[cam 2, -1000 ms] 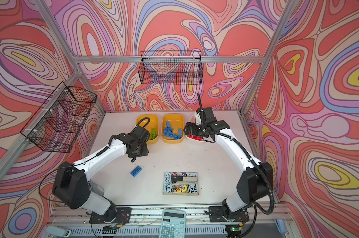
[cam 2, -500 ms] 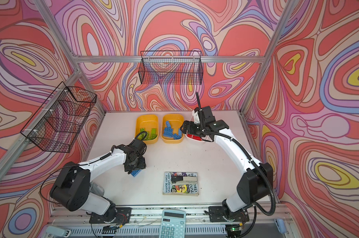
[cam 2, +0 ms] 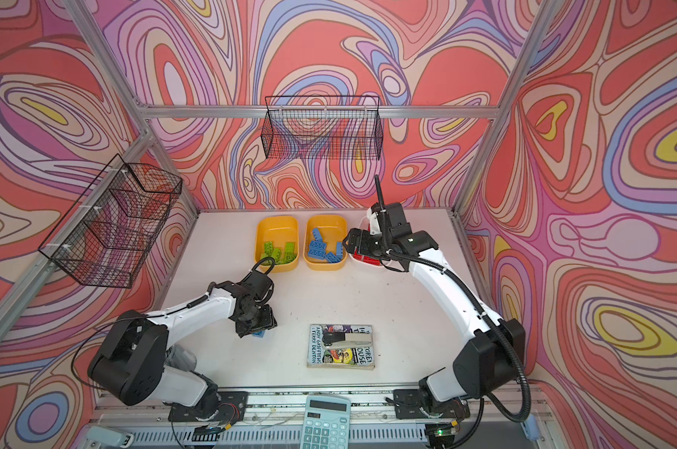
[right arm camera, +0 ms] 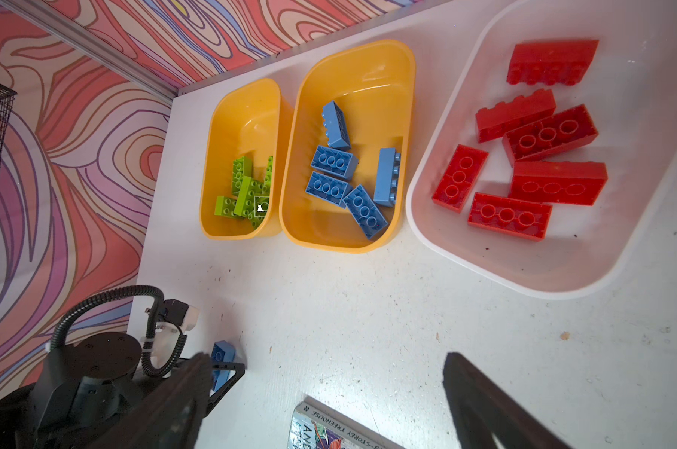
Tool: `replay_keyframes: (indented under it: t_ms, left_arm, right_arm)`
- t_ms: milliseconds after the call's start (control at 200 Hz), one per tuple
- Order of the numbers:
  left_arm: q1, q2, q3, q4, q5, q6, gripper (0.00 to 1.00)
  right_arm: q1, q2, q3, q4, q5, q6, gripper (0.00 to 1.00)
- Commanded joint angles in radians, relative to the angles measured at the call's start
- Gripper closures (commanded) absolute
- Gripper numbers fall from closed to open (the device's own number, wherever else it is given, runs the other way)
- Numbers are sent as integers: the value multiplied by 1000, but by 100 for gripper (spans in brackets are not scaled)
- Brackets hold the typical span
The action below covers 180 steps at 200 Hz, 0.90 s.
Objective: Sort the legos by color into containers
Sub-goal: 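Lower the left gripper and grasp the last loose blue brick, then carry the blue brick into the yellow bin of blue bricks and release it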
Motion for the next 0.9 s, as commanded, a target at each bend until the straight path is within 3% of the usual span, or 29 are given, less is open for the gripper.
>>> replay_keyframes:
  t_ms: [0, 255, 431, 711, 896]
  left_arm:
    - [5, -20, -15, -47, 4, -58, 40]
    - [-4, 93, 22, -49, -18, -67, 58]
    - [-13, 127, 97, -115, -57, -56, 82]
    - [-14, 215, 422, -279, -107, 24, 86]
    - [-13, 366, 750, -314, -102, 102, 87]
  right_arm:
    - [4, 32, 14, 9, -3, -8, 2]
    - [3, 53, 26, -7, 2, -34, 2]
    - [4, 32, 13, -26, 32, -47, 2]
    - [4, 15, -37, 12, 39, -25, 2]
    - [4, 5, -22, 9, 97, -43, 2]
